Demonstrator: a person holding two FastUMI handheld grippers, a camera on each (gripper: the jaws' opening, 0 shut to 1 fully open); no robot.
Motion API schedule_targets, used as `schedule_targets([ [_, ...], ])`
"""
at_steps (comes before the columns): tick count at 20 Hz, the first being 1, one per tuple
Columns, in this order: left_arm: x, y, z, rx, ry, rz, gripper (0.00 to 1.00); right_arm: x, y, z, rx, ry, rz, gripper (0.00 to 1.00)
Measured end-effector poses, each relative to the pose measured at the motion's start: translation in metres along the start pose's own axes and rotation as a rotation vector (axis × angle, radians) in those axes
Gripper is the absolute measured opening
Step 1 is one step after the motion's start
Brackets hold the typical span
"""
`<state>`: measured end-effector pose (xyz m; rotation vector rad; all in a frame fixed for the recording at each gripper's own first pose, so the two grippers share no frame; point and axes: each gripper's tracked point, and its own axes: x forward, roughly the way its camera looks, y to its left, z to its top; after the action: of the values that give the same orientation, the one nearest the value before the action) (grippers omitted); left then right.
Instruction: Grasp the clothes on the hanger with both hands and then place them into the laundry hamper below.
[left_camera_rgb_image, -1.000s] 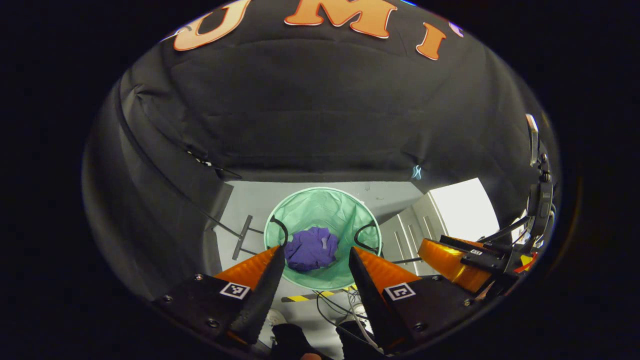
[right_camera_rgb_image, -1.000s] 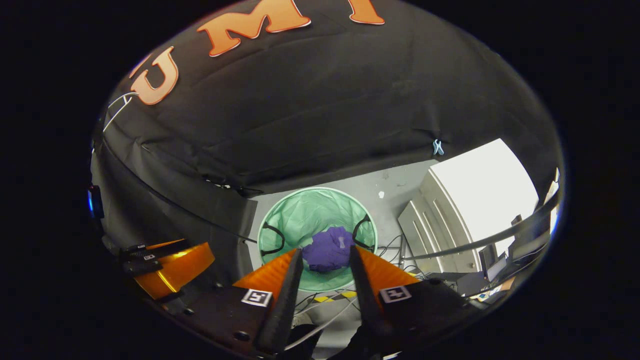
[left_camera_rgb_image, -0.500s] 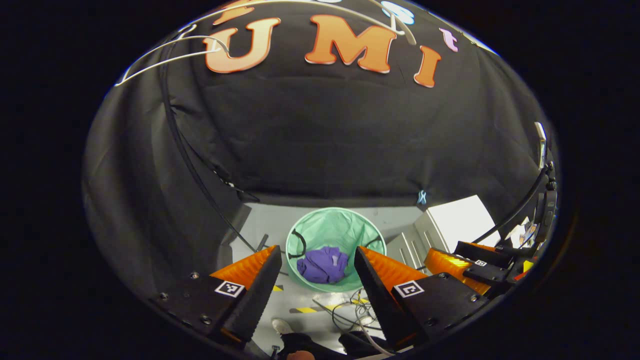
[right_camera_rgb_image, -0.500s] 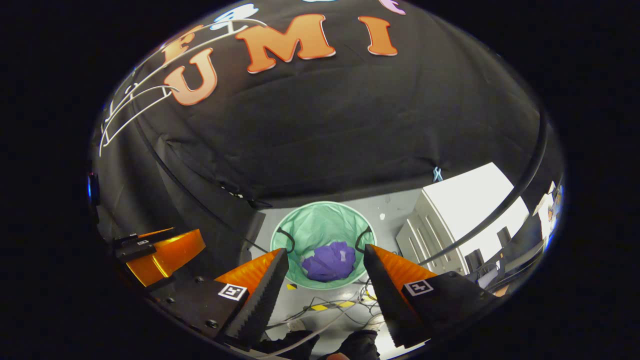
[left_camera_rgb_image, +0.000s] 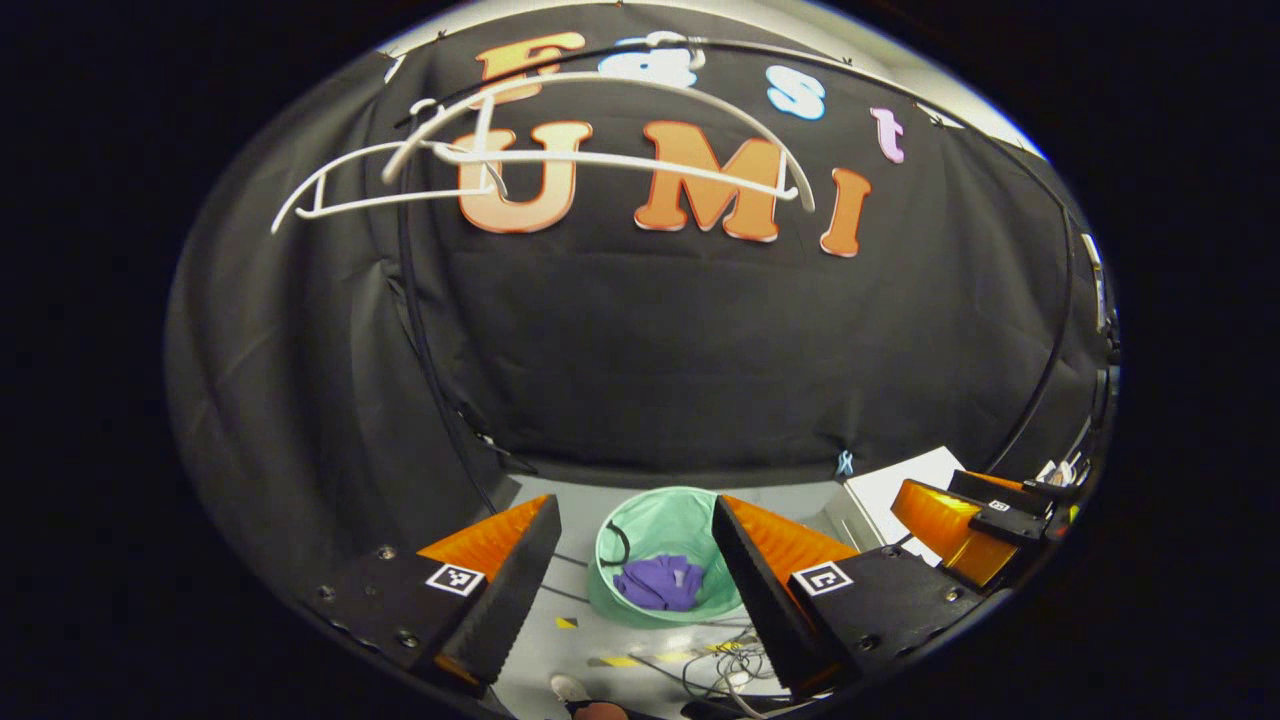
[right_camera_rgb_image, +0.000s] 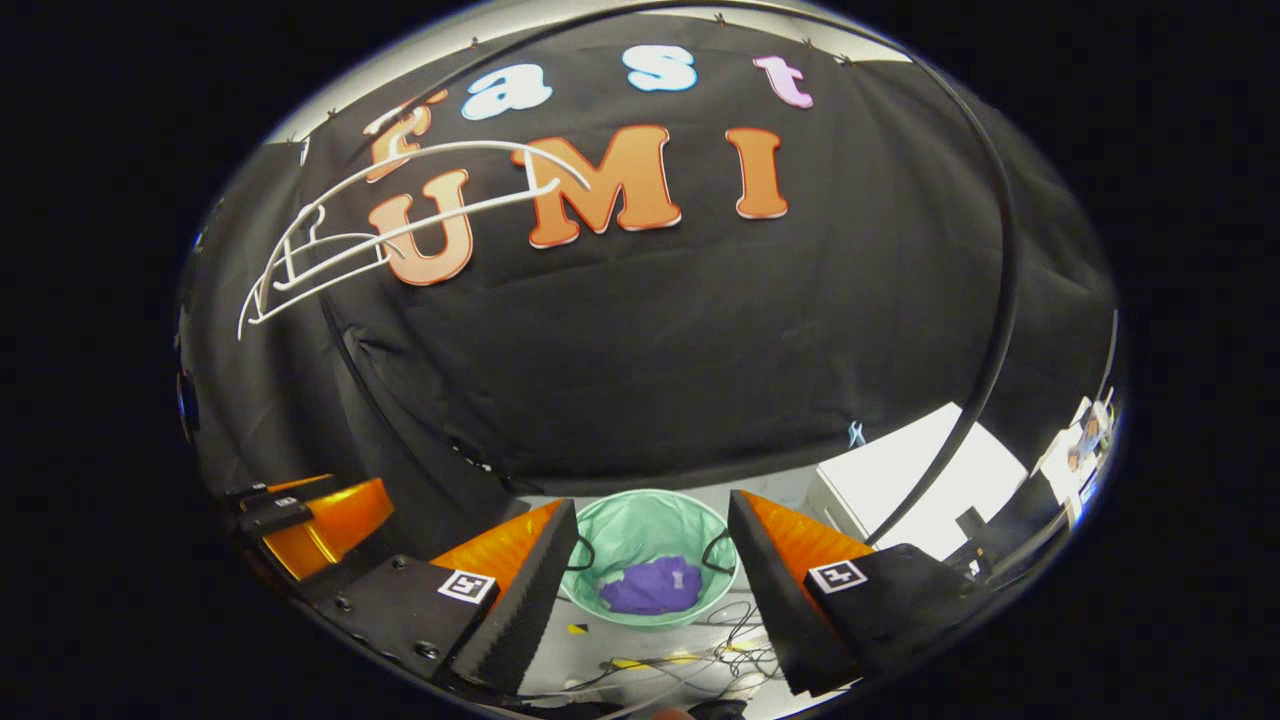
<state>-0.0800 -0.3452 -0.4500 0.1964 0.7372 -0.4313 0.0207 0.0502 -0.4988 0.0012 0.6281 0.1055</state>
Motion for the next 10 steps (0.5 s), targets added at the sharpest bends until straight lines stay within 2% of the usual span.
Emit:
schedule_targets([
  [4,-0.027,-0.002,0.041,0.007,-0.139,0.0,0.97,-0.029,0.014,0.047,-0.045,-0.147,0.015,0.99],
  [7,-0.044,-0.001,0.066,0.043,-0.211,0.01,0.96,-0.046,0.021,0.066,-0.071,-0.242,0.034,0.98],
  [10,-0.058,-0.011,0.088,0.032,-0.307,-0.025,0.97,-0.073,0.022,0.091,-0.089,-0.344,0.025,0.98],
])
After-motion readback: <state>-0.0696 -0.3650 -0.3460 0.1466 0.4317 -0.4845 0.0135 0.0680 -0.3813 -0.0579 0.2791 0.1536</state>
